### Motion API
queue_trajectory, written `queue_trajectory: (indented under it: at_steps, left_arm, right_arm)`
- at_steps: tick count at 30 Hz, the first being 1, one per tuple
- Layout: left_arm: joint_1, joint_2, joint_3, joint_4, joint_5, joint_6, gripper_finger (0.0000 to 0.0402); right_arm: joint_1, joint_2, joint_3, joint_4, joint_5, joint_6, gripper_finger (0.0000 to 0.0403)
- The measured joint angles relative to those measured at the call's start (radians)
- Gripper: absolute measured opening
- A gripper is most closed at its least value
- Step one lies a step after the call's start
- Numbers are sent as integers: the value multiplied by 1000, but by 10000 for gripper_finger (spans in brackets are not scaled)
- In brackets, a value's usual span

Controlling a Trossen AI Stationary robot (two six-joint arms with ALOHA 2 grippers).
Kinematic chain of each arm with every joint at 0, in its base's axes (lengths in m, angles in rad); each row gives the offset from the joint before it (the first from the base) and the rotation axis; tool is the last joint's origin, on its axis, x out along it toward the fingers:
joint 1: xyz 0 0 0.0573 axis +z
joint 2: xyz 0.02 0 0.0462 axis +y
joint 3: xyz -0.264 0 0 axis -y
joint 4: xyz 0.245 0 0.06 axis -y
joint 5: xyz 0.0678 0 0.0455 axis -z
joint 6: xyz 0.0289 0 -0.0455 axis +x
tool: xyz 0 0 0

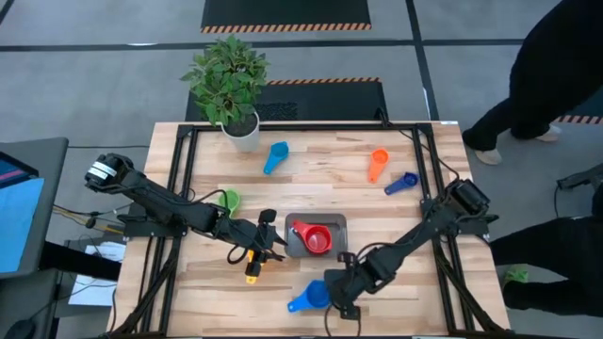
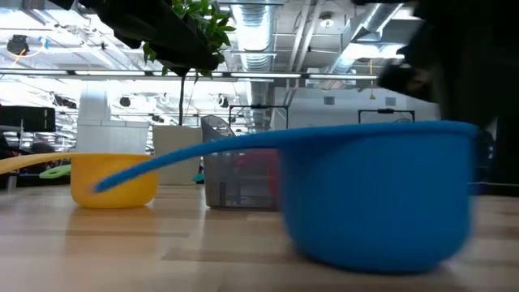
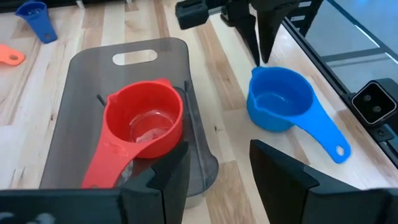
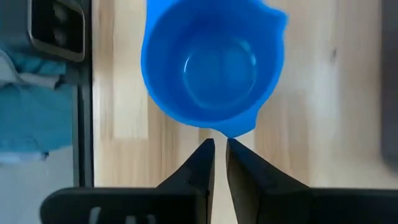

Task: Nest measuring cups in basket
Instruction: Adjust the blue measuring cup, then stack the blue measuring cup on top of the red measuring cup into the black bin

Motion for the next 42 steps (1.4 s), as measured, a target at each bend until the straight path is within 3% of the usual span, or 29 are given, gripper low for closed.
queue_trajectory:
  at_steps: [6,13,15,20,24,30,34,37,42]
  left_arm:
    - [0,0,0,0,1,-5,158]
    - [-55,4,0,12,97,-191,158]
    - [-104,23,0,19,43,-249,158]
    - [-240,103,26,97,-229,-369,157]
    - [-291,217,176,48,-321,-364,158]
    - [-258,422,532,-343,-337,-245,158]
    - [-212,504,708,-587,-333,-356,158]
    - [-183,531,776,-680,-273,-439,159]
    - [-155,531,774,-681,-162,-456,175]
  right_arm:
    - [-19,-4,1,11,6,-35,65]
    - [49,-21,34,-219,-2,74,65]
    - [73,-21,39,-280,-2,101,65]
    - [133,-21,39,-446,18,209,65]
    - [190,-21,38,-599,64,326,65]
    - [285,-21,38,-709,100,559,65]
    - [353,-21,38,-702,161,689,65]
    - [399,-21,38,-702,196,786,65]
    - [469,-21,38,-700,275,875,65]
